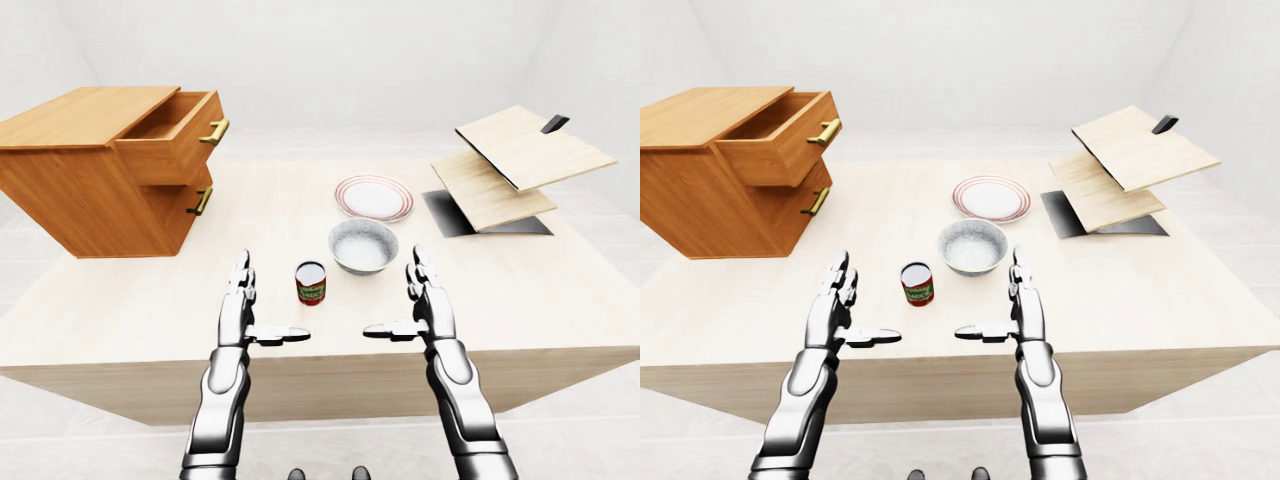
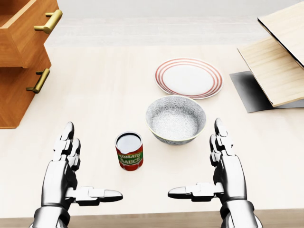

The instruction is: Close the top drawer of the cabinet.

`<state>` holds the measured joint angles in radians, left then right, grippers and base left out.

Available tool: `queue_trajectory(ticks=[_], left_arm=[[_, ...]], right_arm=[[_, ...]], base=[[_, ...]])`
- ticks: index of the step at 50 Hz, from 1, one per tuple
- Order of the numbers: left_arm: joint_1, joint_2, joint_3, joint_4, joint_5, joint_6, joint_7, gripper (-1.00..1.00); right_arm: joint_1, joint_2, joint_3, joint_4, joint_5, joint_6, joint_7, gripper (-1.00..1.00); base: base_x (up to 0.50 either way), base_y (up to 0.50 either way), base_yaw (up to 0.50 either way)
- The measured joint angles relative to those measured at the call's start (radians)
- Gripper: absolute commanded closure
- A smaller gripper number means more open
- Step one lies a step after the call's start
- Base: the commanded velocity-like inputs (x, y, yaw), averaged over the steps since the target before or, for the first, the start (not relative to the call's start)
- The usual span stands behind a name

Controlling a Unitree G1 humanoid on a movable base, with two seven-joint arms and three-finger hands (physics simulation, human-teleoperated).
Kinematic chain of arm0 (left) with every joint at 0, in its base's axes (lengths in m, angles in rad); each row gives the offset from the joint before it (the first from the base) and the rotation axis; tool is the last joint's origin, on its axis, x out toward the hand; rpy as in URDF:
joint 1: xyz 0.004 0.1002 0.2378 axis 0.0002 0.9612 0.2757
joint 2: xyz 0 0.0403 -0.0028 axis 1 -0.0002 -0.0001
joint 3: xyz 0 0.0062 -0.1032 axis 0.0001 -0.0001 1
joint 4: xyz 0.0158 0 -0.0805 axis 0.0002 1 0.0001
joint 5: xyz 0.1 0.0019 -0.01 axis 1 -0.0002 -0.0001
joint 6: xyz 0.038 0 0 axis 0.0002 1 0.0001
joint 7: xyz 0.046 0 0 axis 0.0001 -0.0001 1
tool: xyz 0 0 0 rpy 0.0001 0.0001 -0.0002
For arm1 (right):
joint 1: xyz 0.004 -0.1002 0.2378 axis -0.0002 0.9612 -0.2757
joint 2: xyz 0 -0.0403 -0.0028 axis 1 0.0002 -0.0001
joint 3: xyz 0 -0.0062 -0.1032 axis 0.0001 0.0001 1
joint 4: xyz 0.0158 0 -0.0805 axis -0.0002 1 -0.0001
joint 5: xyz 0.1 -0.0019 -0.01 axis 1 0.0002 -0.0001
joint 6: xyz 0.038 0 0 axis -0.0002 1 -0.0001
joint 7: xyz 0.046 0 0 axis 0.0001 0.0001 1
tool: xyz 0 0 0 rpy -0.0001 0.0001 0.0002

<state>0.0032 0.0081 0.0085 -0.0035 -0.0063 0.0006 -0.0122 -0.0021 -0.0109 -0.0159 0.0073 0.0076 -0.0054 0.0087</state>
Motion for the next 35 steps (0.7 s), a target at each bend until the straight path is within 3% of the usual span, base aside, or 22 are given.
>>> queue_trajectory(ticks=[17,20,24,27,35], left_arm=[[0.015,0.006,0.017,-0.051,-0.006,0.014,-0.015,-1.00],[0.017,0.007,0.021,-0.085,-0.008,0.034,-0.014,-1.00],[0.011,0.009,0.024,-0.155,-0.010,0.083,-0.010,-1.00],[-0.006,0.010,0.028,-0.216,-0.013,0.087,-0.005,-1.00],[-0.067,0.016,0.050,-0.333,-0.031,0.087,0.018,-1.00]], right_arm=[[0.014,-0.008,-0.019,-0.065,0.001,0.018,0.007,-1.00],[0.027,-0.009,-0.021,-0.104,-0.001,0.034,0.006,-1.00],[0.047,-0.010,-0.029,-0.170,0.000,0.068,0.007,-1.00],[0.058,-0.014,-0.040,-0.221,0.002,0.093,0.010,-1.00],[0.065,-0.028,-0.071,-0.383,0.002,0.093,0.023,-1.00]], base=[[0.00,0.00,0.00],[0.00,0.00,0.00],[0.00,0.00,0.00],[0.00,0.00,0.00],[0.00,0.00,0.00]])
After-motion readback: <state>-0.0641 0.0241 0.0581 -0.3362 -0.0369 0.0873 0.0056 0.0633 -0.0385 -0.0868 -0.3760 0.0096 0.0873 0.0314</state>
